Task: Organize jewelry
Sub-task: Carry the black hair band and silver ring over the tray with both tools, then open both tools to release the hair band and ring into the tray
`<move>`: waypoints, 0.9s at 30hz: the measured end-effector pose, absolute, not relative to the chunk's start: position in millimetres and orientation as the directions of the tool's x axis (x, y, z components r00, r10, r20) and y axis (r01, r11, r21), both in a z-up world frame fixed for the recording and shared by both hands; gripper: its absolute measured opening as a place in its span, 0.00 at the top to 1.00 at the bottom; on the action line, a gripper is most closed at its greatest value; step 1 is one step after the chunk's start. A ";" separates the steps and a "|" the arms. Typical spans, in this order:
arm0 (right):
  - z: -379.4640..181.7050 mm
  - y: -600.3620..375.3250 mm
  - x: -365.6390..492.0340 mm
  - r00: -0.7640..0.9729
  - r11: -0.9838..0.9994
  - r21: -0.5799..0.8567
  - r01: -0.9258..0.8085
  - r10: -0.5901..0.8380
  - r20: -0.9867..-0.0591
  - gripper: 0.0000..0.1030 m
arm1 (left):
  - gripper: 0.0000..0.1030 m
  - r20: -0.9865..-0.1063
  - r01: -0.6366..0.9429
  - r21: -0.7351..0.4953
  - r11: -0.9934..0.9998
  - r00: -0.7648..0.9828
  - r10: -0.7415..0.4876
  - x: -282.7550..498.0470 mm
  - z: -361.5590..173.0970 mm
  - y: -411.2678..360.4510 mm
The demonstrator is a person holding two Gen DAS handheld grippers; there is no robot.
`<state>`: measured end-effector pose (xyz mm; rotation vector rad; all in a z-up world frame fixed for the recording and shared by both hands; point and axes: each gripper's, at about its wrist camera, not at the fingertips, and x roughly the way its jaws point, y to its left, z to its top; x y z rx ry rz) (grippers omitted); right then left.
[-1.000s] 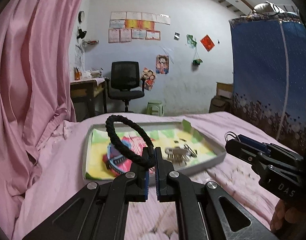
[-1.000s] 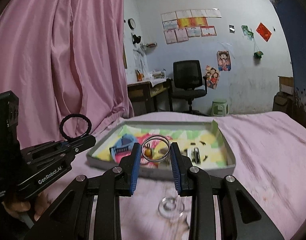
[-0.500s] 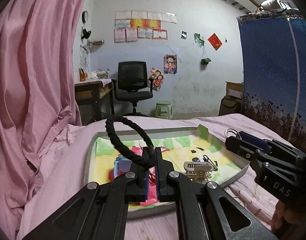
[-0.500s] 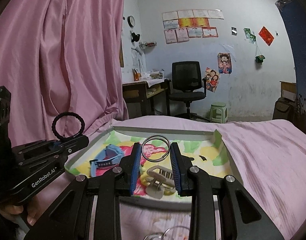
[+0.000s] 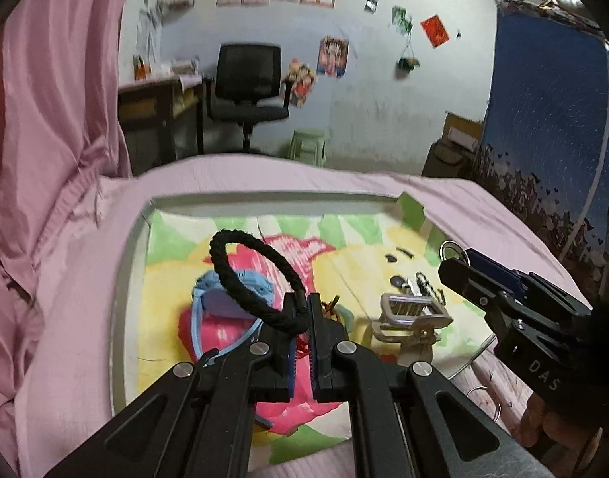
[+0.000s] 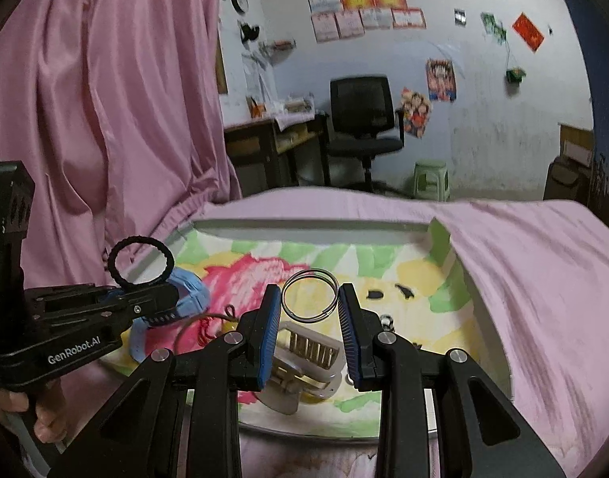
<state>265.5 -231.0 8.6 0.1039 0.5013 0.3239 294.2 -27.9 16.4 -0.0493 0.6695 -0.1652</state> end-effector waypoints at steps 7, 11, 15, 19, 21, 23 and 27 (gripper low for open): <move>-3.7 -227.3 279.0 0.777 0.945 0.173 -0.277 0.327 -0.539 0.74 | 0.95 -0.690 0.122 -0.132 0.984 0.701 -0.179 308.9 5.2 -23.5; -6.7 -223.9 286.3 0.759 0.947 0.167 -0.274 0.319 -0.567 0.74 | 0.95 -0.718 0.107 -0.147 0.983 0.672 -0.181 314.3 0.1 -20.5; -8.2 -222.3 291.8 0.743 0.948 0.161 -0.276 0.316 -0.590 0.74 | 0.95 -0.741 0.096 -0.159 0.983 0.646 -0.183 319.2 -3.6 -19.1; -8.3 -221.5 296.0 0.727 0.947 0.159 -0.280 0.317 -0.609 0.74 | 0.95 -0.754 0.081 -0.166 0.983 0.632 -0.179 323.1 -6.1 -17.9; -8.3 -220.3 297.5 0.718 0.945 0.157 -0.287 0.320 -0.618 0.74 | 0.95 -0.760 0.079 -0.165 0.983 0.625 -0.177 323.4 -7.4 -18.5; -8.1 -219.3 298.7 0.710 0.944 0.155 -0.292 0.322 -0.626 0.74 | 0.95 -0.767 0.078 -0.168 0.983 0.616 -0.180 324.7 -7.8 -17.8; -7.5 -217.4 301.0 0.697 0.942 0.153 -0.298 0.325 -0.640 0.74 | 0.95 -0.782 0.070 -0.167 0.984 0.599 -0.175 325.7 -10.9 -16.7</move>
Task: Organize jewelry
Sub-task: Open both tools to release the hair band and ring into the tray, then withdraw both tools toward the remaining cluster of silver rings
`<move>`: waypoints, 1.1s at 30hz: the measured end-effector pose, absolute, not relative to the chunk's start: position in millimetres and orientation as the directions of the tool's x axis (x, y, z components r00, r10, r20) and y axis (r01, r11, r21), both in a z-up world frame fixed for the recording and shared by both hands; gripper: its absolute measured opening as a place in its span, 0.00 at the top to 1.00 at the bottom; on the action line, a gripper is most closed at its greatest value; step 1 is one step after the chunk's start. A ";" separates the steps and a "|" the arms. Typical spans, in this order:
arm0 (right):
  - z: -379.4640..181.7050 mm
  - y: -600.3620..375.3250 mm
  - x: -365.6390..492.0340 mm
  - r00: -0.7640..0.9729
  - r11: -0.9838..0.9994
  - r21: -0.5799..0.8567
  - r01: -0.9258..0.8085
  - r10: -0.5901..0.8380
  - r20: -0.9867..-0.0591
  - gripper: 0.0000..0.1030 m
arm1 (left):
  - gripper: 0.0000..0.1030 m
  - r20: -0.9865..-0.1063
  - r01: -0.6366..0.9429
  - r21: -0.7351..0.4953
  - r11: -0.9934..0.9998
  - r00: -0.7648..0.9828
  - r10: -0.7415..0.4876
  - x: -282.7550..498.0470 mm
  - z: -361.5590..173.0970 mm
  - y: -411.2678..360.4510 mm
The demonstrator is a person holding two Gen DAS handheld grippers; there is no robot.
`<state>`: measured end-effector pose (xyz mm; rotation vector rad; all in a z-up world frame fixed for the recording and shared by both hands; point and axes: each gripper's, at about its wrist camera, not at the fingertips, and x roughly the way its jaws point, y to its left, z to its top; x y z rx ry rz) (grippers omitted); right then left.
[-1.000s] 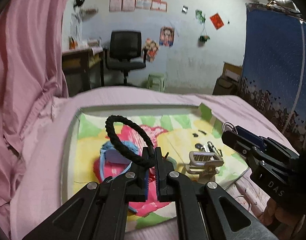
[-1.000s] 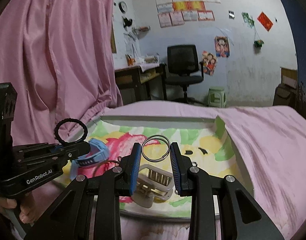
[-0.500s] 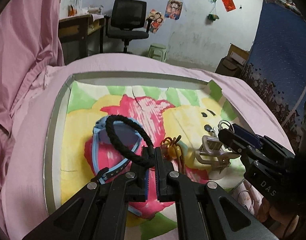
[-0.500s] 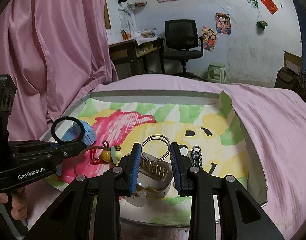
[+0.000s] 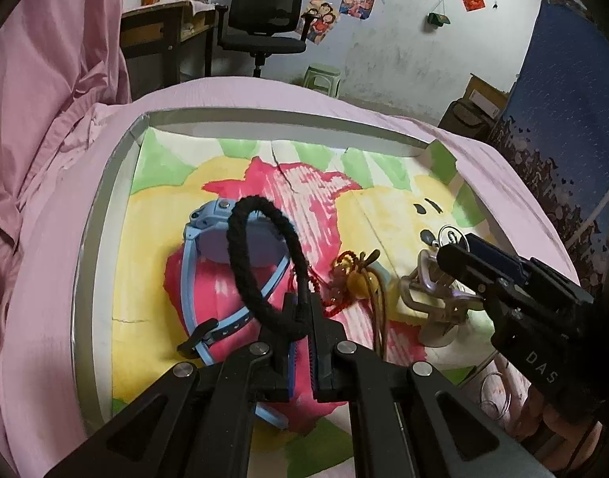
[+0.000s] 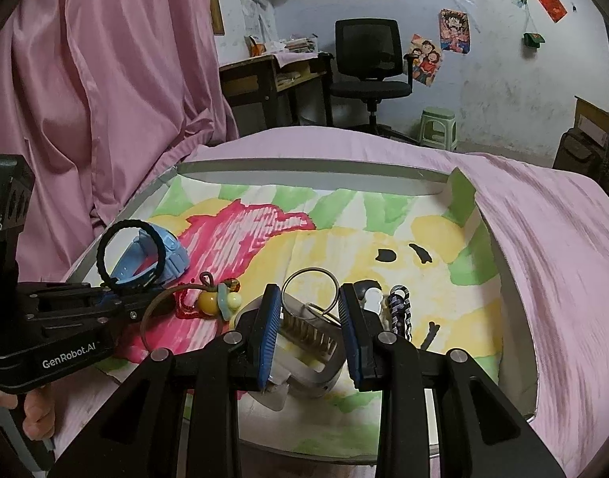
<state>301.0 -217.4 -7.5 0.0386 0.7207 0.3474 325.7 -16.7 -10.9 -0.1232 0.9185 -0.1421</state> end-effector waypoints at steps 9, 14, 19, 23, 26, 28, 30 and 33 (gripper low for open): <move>-8.7 -220.3 298.5 0.702 0.942 0.160 -0.294 0.327 -0.633 0.74 | 0.91 -0.785 0.072 -0.179 0.981 0.590 -0.186 318.6 -12.2 -13.3; -9.6 -226.7 291.3 0.716 0.941 0.174 -0.291 0.335 -0.613 0.73 | 0.70 -0.759 0.081 -0.206 0.975 0.616 -0.212 307.6 -8.7 -10.6; -2.0 -236.3 274.9 0.751 0.937 0.187 -0.295 0.348 -0.561 0.61 | 0.63 -0.720 0.086 -0.218 0.972 0.659 -0.219 294.6 -2.0 -7.8; 9.2 -244.2 254.9 0.795 0.935 0.194 -0.296 0.354 -0.492 0.54 | 0.45 -0.661 0.083 -0.217 0.973 0.721 -0.209 277.4 7.0 -4.7; 17.0 -249.1 239.5 0.826 0.937 0.193 -0.292 0.349 -0.442 0.45 | 0.37 -0.610 0.075 -0.218 0.973 0.768 -0.196 264.3 15.6 -1.9; 21.8 -252.9 228.9 0.845 0.938 0.192 -0.288 0.343 -0.409 0.38 | 0.28 -0.579 0.066 -0.221 0.973 0.794 -0.185 256.9 20.4 -0.4; 26.9 -257.4 215.1 0.870 0.942 0.194 -0.274 0.329 -0.368 0.31 | 0.17 -0.533 0.050 -0.219 0.974 0.831 -0.162 245.6 26.0 1.3; 33.2 -264.0 199.3 0.896 0.947 0.194 -0.256 0.308 -0.321 0.16 | 0.09 -0.476 0.045 -0.215 0.976 0.867 -0.145 231.8 33.1 1.2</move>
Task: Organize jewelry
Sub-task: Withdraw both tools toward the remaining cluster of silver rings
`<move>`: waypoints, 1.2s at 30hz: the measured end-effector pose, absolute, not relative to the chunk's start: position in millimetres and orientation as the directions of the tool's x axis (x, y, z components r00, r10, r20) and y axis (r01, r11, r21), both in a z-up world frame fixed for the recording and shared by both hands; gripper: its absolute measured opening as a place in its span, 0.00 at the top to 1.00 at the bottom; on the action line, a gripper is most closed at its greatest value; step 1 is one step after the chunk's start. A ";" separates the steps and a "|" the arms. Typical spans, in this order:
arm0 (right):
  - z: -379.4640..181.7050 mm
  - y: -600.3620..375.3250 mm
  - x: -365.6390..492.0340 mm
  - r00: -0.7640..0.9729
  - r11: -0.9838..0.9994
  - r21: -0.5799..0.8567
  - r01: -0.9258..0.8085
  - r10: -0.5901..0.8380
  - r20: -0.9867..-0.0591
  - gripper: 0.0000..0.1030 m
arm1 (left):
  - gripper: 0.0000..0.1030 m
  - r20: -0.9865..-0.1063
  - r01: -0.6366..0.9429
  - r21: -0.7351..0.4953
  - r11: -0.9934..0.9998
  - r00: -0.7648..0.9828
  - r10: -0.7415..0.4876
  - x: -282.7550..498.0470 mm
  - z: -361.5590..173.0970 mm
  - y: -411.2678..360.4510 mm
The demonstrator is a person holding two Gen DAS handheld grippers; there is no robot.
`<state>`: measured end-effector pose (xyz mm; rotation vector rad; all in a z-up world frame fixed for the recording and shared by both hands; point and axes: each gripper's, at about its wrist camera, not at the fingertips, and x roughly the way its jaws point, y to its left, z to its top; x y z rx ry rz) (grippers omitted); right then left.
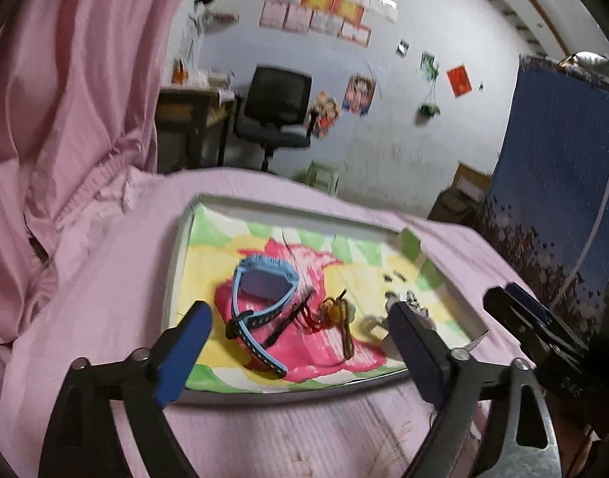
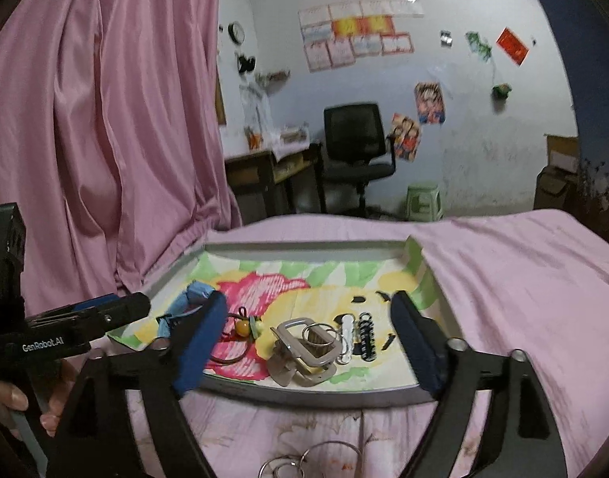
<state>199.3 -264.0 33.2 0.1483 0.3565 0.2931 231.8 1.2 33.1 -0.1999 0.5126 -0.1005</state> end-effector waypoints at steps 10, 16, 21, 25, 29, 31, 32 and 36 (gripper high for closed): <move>45.3 -276.1 153.0 0.935 0.960 0.145 -0.239 0.268 -0.233 0.01 | 0.00 -0.355 0.047 -0.165 0.985 0.929 -0.104 186.0 41.9 -13.5; 43.0 -288.3 132.4 0.935 0.964 0.124 -0.234 0.258 -0.243 0.01 | 0.00 -0.335 0.073 -0.126 0.989 0.936 -0.112 164.7 39.4 -25.6; 39.7 -299.5 122.2 0.927 0.967 0.100 -0.234 0.253 -0.278 0.01 | 0.00 -0.354 0.104 -0.111 0.988 0.925 -0.137 155.4 34.4 -31.9; 34.6 -309.2 118.7 0.915 0.968 0.095 -0.234 0.252 -0.316 0.01 | 0.00 -0.380 0.117 -0.114 0.987 0.912 -0.152 153.8 30.5 -34.2; 27.8 -315.9 120.1 0.893 0.964 0.109 -0.244 0.267 -0.362 0.02 | 0.00 -0.412 0.127 -0.113 0.985 0.897 -0.163 155.3 26.5 -36.3; 23.3 -317.5 122.1 0.881 0.961 0.116 -0.251 0.276 -0.385 0.02 | 0.00 -0.428 0.131 -0.112 0.985 0.889 -0.167 157.1 24.7 -37.5; 21.7 -318.3 123.4 0.875 0.960 0.119 -0.253 0.280 -0.395 0.02 | 0.00 -0.437 0.135 -0.113 0.984 0.883 -0.171 158.0 23.7 -38.6; 13.4 -318.1 129.3 0.850 0.956 0.131 -0.262 0.293 -0.437 0.10 | 0.01 -0.472 0.148 -0.116 0.982 0.862 -0.186 163.1 19.1 -40.3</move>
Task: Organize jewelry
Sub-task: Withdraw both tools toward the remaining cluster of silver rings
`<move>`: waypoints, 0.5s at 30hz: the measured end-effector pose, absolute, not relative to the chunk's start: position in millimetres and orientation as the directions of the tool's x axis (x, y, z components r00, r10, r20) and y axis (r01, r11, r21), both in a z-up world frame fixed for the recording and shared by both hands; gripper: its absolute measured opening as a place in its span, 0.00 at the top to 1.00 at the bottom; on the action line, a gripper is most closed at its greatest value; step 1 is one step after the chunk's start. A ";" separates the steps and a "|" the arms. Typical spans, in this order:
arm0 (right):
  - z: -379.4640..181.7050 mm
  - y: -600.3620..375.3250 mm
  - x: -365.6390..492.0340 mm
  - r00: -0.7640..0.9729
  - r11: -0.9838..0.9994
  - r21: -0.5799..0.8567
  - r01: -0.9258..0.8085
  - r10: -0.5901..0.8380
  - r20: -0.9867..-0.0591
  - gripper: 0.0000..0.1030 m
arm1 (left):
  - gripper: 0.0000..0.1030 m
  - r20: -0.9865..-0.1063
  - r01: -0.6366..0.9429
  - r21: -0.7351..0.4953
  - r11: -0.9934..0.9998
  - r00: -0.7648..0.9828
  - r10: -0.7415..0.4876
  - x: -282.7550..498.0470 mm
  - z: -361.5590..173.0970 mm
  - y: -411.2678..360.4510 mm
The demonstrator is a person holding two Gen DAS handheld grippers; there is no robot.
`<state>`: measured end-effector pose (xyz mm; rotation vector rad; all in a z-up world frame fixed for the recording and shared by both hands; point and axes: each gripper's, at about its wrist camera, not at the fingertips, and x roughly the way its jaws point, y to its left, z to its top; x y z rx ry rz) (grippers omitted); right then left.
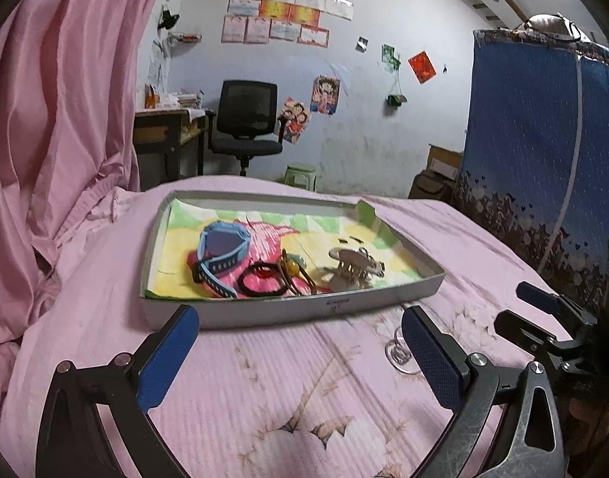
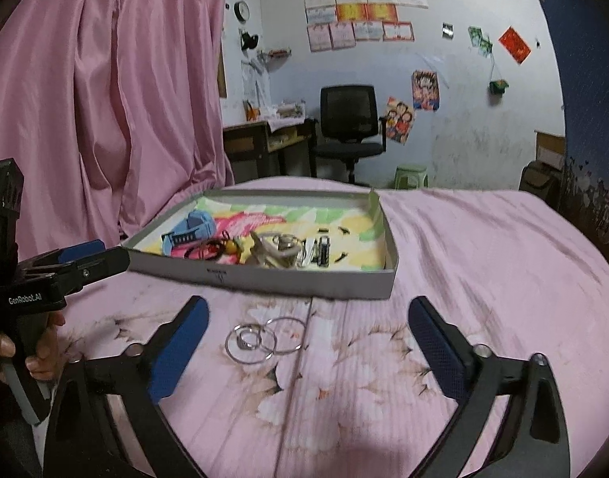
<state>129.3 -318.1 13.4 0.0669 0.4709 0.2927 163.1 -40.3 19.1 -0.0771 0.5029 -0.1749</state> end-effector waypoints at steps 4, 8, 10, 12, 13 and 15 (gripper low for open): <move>3.5 -318.4 137.8 0.820 0.953 0.151 -0.262 0.302 -0.487 0.26 | 0.01 -0.496 0.152 -0.127 0.980 0.846 -0.196 168.0 15.1 -39.1; -8.0 -314.6 151.7 0.780 0.951 0.167 -0.259 0.308 -0.546 0.34 | 0.01 -0.523 0.157 -0.135 0.978 0.827 -0.205 173.2 11.5 -39.7; -12.7 -310.4 157.2 0.762 0.950 0.168 -0.262 0.310 -0.569 0.37 | 0.01 -0.539 0.158 -0.133 0.978 0.817 -0.205 176.4 9.5 -40.8; -18.6 -306.4 163.5 0.739 0.950 0.166 -0.265 0.311 -0.597 0.39 | 0.01 -0.556 0.160 -0.130 0.979 0.805 -0.205 179.7 7.2 -43.1; -19.8 -304.1 165.5 0.733 0.949 0.166 -0.267 0.312 -0.604 0.42 | 0.01 -0.564 0.160 -0.128 0.979 0.800 -0.205 181.1 5.8 -43.3; -24.1 -299.9 171.0 0.714 0.948 0.164 -0.273 0.314 -0.626 0.45 | 0.01 -0.581 0.159 -0.125 0.979 0.788 -0.202 184.1 3.4 -44.2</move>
